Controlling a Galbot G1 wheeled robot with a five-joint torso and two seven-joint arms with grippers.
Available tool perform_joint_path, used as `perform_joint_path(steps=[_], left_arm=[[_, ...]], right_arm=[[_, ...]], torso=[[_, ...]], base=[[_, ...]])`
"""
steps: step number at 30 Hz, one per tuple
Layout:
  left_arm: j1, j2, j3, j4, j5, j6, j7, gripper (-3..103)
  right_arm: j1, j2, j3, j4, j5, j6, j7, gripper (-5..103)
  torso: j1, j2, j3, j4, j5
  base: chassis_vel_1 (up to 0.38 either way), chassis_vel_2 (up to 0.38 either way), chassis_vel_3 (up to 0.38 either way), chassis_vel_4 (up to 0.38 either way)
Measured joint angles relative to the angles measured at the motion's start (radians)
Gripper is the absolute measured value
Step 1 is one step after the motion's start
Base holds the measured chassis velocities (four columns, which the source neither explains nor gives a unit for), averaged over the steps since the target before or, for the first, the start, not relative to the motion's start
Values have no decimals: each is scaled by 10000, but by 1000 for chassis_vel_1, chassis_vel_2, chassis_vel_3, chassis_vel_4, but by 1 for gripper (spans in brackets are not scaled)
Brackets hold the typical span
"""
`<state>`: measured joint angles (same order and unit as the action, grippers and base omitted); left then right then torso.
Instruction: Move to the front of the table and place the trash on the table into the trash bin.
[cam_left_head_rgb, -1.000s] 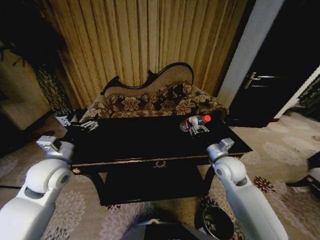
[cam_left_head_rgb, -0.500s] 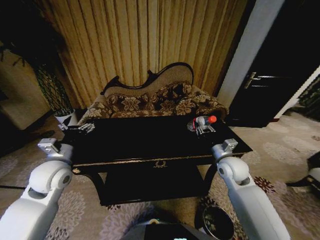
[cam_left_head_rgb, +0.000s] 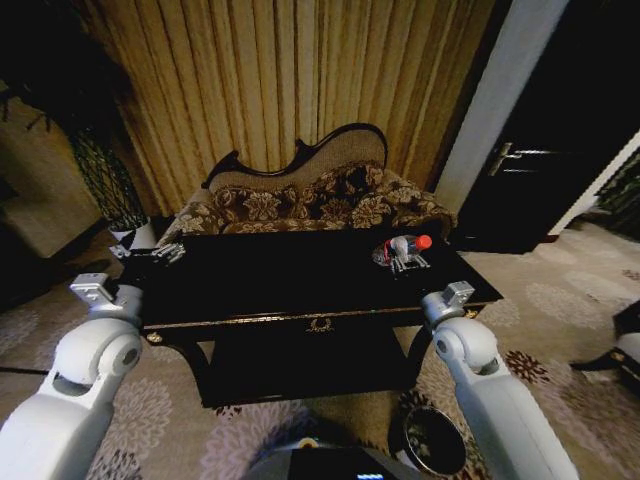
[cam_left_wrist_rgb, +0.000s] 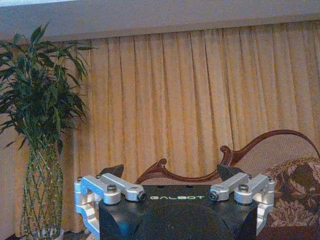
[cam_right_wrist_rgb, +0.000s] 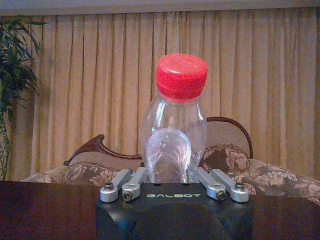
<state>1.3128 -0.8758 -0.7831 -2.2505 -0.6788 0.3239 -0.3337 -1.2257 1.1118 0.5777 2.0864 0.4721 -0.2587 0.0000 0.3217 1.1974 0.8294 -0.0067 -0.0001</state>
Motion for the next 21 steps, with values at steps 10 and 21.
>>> perform_joint_path(steps=[10, 21], left_arm=[[34, -59, 149, 1, 44, -4, 46, 100], [16, -21, 172, -52, 63, -5, 77, 100]], right_arm=[[-83, -11, 59, 25, -4, 4, 0, 27], [-166, 46, 152, -11, -25, 79, 0, 27]], torso=[[-6, 3, -3, 2, -1], [-1, 1, -1, 2, 0]], base=[[172, -163, -173, 183], [140, -142, -140, 141]])
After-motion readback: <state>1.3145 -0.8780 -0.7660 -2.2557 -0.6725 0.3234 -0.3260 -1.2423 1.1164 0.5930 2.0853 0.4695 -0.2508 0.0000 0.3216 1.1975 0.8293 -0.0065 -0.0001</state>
